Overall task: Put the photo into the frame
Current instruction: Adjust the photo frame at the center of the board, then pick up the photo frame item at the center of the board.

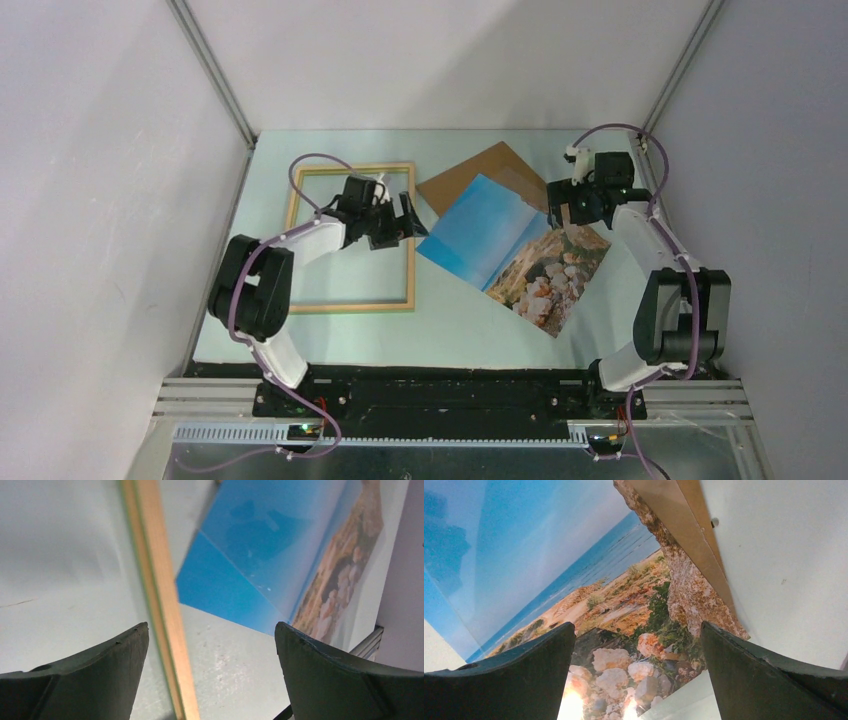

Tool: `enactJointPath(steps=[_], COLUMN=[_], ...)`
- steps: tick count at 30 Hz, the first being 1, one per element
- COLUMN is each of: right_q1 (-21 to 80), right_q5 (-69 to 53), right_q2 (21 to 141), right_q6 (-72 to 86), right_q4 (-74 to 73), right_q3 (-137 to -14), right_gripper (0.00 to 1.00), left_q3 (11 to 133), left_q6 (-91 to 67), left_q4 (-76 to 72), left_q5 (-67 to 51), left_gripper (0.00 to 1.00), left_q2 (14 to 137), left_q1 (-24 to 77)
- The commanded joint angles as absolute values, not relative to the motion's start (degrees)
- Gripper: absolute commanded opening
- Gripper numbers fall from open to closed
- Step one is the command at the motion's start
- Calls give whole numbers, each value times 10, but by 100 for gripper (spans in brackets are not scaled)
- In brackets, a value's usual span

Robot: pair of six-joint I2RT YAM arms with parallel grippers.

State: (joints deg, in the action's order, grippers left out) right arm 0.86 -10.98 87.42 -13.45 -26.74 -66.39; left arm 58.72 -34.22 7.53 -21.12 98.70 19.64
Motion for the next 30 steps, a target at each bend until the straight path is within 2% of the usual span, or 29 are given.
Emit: enactJointPath(steps=[1,14,30], right_q1=[-15,-83,-122], right_q5=[-102,-114,-160], right_q2=[896,960,1061], right_q6=[-162,-172,-146], right_q4=[-263,-257,-317], right_q3=[-663,-688,-772], right_gripper=[99,99,96], left_q3=[635,739,732], left_q6=[-311,-367,-397], left_q4=[85,84,62], left_q5=[-220,-256,-236], left_gripper=[100,97,94], left_q2=[973,1115,1142], left_q1=[234,325,343])
